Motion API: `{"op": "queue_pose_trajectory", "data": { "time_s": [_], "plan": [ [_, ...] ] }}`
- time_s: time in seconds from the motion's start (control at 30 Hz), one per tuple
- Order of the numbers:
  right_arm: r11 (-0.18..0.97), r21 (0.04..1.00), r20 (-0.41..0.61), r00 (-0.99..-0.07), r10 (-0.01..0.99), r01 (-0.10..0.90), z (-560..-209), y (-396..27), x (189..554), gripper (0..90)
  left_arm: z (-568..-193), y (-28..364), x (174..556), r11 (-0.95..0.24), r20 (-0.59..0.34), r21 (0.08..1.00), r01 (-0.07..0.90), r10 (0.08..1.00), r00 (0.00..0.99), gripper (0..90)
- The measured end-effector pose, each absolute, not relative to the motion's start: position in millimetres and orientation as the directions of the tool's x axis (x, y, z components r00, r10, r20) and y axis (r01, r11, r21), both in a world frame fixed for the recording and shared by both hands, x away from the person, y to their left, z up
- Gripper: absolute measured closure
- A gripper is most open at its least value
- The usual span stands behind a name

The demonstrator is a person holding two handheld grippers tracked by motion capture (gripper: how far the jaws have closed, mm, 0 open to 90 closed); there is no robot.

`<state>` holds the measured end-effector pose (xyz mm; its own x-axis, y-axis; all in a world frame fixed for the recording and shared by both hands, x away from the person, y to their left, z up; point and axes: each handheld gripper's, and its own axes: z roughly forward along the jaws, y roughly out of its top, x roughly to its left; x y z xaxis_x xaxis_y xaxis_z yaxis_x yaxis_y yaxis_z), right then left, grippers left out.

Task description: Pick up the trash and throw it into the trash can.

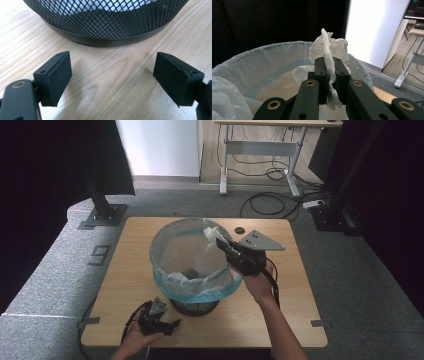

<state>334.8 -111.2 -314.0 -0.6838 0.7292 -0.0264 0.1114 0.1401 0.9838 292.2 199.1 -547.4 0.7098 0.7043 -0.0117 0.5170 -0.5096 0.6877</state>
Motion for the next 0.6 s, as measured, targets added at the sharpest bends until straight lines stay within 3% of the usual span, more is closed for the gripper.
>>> {"op": "queue_pose_trajectory", "data": {
  "time_s": [0.4, 0.43, 0.47, 0.5, 0.53, 0.6],
  "plan": [
    [0.163, 0.979, -0.029, -0.706, 0.708, 0.123, -314.8, -94.4, 340.6, 79.9, -547.4, 199.3, 292.2, -0.51, -0.012, 0.688, 0.516, 0.703, 0.711, 15.2],
    [0.168, 0.978, -0.031, -0.709, 0.704, 0.123, -315.2, -93.2, 341.2, 75.4, -547.4, 199.3, 292.2, -0.51, -0.012, 0.688, 0.516, 0.703, 0.711, 15.2],
    [0.174, 0.977, -0.035, -0.71, 0.703, 0.124, -315.7, -92.0, 341.4, 64.7, -547.4, 199.4, 292.2, -0.51, -0.012, 0.688, 0.516, 0.703, 0.711, 15.2],
    [0.193, 0.973, -0.051, -0.704, 0.708, 0.124, -317.1, -89.5, 341.9, 43.0, -547.4, 199.4, 292.1, -0.51, -0.012, 0.688, 0.516, 0.702, 0.712, 15.2],
    [0.193, 0.973, -0.051, -0.704, 0.708, 0.124, -317.1, -89.5, 341.9, 43.0, -547.4, 199.4, 292.1, -0.51, -0.012, 0.688, 0.515, 0.702, 0.712, 15.2],
    [0.2, 0.972, -0.059, -0.688, 0.723, 0.127, -317.7, -89.9, 341.3, 33.5, -547.4, 199.5, 292.1, -0.511, -0.012, 0.688, 0.515, 0.702, 0.712, 15.2]
  ]
}}
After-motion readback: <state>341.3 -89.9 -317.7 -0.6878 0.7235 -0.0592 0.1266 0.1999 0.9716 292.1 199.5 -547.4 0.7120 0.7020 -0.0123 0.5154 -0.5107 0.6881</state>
